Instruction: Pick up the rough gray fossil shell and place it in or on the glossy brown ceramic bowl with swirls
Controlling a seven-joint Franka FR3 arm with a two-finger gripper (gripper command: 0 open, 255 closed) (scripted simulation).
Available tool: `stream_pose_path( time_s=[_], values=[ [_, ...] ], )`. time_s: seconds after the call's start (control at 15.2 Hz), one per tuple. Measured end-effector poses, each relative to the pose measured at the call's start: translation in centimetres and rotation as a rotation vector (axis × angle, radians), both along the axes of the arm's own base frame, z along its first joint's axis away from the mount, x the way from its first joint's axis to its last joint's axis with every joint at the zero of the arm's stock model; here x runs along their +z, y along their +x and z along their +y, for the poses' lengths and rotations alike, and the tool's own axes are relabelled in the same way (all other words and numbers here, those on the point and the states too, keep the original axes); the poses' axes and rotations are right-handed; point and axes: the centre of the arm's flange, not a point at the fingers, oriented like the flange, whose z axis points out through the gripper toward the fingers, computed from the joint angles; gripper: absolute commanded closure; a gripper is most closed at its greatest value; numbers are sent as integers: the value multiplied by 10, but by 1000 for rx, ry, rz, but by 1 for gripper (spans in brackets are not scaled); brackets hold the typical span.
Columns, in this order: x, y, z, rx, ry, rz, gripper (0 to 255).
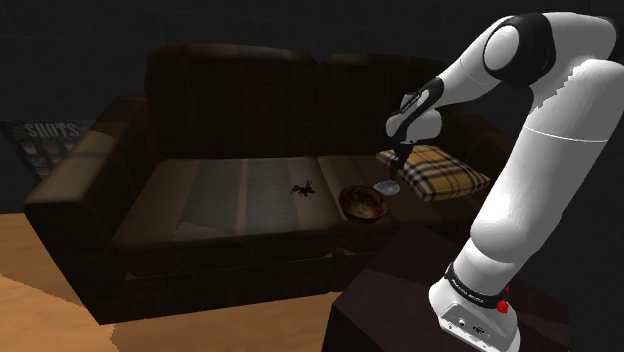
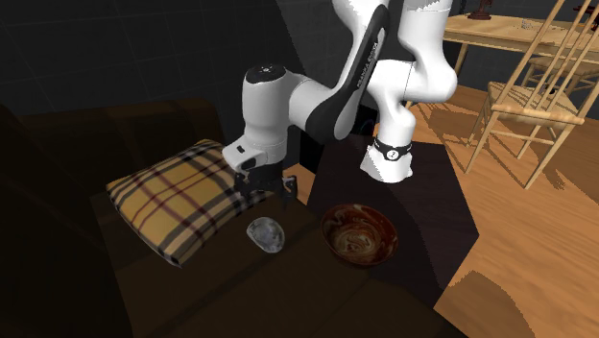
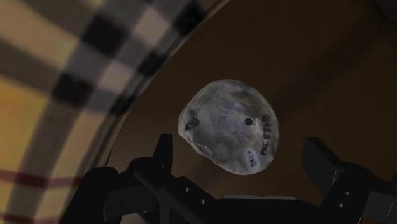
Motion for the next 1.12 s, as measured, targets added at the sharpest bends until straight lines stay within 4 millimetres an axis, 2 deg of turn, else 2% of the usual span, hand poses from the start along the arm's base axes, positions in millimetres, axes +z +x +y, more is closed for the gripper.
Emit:
stream_pose_path(
  time_s=[0.4, 0.86, 0.92, 1.12],
  values=[
    [-31, 0, -5, 0, -1, 0, 0],
    [-35, 0, -6, 0, -1, 0, 0],
    [-35, 0, -6, 0, -1, 0, 255],
    [-35, 0, -6, 0, -1, 0, 255]
  ],
)
